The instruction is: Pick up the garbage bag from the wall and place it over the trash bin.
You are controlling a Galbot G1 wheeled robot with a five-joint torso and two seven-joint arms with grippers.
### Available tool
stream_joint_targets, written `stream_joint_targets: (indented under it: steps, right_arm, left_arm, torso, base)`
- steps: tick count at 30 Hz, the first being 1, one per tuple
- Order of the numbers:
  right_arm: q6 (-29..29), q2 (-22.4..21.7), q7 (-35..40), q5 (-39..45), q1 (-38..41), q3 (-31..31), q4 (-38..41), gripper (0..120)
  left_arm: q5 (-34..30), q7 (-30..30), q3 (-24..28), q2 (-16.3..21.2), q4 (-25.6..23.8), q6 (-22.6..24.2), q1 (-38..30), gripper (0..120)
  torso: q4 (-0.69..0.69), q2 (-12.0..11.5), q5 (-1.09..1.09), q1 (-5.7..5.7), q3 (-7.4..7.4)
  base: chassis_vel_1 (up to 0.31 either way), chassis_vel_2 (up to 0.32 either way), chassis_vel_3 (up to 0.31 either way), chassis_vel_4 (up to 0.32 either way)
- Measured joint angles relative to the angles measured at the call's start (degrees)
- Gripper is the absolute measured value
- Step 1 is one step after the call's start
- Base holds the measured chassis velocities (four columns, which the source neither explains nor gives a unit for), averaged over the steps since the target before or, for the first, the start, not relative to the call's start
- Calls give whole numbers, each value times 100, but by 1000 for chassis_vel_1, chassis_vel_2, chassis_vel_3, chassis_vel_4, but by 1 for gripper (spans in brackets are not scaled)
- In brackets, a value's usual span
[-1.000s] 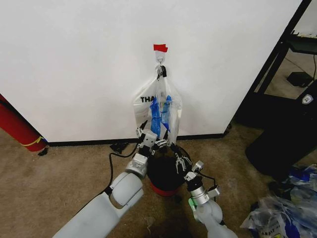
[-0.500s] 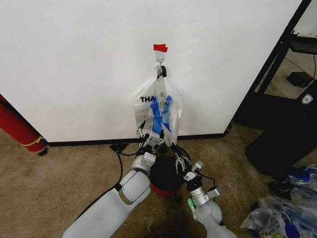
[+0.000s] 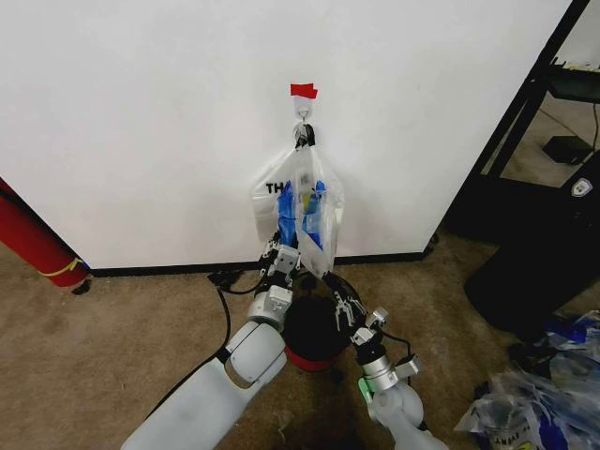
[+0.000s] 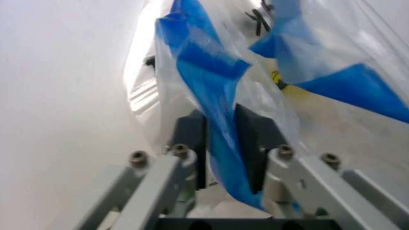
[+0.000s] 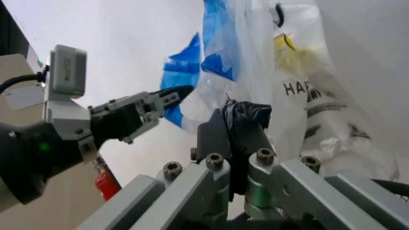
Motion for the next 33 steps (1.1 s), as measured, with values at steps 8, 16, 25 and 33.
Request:
stream_joint_targets:
  steps: [8, 16, 25, 33]
  right_arm:
    - [104, -34, 28, -52, -31, 10, -21, 0]
    - [466, -274, 66, -355, -319, 121, 122, 27]
    - [932, -860, 0, -927, -1021, 456, 1004, 62]
    - [1119, -970, 1542, -1838, -274, 297, 1330, 93]
  left_arm:
    - [-176, 16, -184, -81, -115, -221, 183, 0]
    - [-624, 110, -277, -251, -194, -652, 363, 0]
    - [-668, 369, -437, -218, -349, -980, 495, 0]
    - [-638, 486, -413, -326, -329, -1177, 632, 0]
  torso:
    - [0, 0, 0, 0, 0]
    - [0, 0, 0, 0, 0]
    - [-1, 0, 1, 0, 0]
    - [1, 0, 0, 0, 0]
  base:
    - [0, 0, 0, 0]
    - [0, 0, 0, 0]
    - [0, 0, 0, 0]
    - [0, 0, 0, 0]
